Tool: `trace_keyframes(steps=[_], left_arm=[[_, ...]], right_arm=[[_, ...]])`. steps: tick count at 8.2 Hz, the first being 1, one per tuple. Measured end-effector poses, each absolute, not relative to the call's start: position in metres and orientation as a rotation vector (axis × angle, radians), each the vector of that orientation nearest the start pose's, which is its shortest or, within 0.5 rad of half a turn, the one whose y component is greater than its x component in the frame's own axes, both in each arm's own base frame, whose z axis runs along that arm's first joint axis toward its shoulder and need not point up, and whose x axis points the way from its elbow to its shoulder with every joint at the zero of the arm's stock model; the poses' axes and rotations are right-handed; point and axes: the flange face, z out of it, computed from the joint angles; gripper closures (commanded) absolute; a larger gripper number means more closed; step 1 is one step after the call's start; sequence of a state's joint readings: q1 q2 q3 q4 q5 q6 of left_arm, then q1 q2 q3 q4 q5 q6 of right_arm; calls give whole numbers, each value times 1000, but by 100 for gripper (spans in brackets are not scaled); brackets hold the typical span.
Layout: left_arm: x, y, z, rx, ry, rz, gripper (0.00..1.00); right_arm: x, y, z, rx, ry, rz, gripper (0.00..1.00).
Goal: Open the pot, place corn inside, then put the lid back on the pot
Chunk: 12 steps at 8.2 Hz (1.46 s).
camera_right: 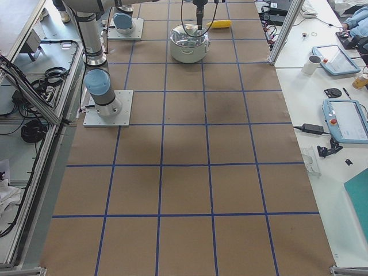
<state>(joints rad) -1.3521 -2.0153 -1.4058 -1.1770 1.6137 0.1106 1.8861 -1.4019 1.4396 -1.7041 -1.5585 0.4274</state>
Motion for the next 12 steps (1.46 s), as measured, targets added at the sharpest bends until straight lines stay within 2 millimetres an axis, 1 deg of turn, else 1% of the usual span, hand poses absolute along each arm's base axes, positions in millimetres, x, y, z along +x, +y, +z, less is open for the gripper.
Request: trace_keyframes(steps=[1,2,3,4,5,6,7,8,10,12], left_arm=[[24,-695,314,-241,3077,-124,0],[27,-707,279,-301,3082,-110,0],[29,-716,253,-332,3083,-128,0],[30,-722,236,-346,3084,-136,0],[31,-724,226,-349,3086,-138,0],[31,-725,221,-343,3087,-135,0],[31,-725,215,-336,3088,-125,0],[31,-726,209,-327,3091,-114,0],[30,-727,201,-242,3104,-102,0],[25,-728,193,-196,3157,-100,0]], right_arm=[[352,-501,452,210,3075,-140,0],[386,-498,431,227,3068,-143,0],[412,-494,410,235,3070,-130,0],[434,-490,389,231,3078,-120,0],[451,-487,369,241,3088,-103,2],[463,-482,356,240,3096,-89,12],[469,-480,347,231,3102,-82,24],[472,-479,343,224,3105,-78,27],[472,-476,339,217,3115,-58,33],[470,-473,343,219,3125,-34,41]])
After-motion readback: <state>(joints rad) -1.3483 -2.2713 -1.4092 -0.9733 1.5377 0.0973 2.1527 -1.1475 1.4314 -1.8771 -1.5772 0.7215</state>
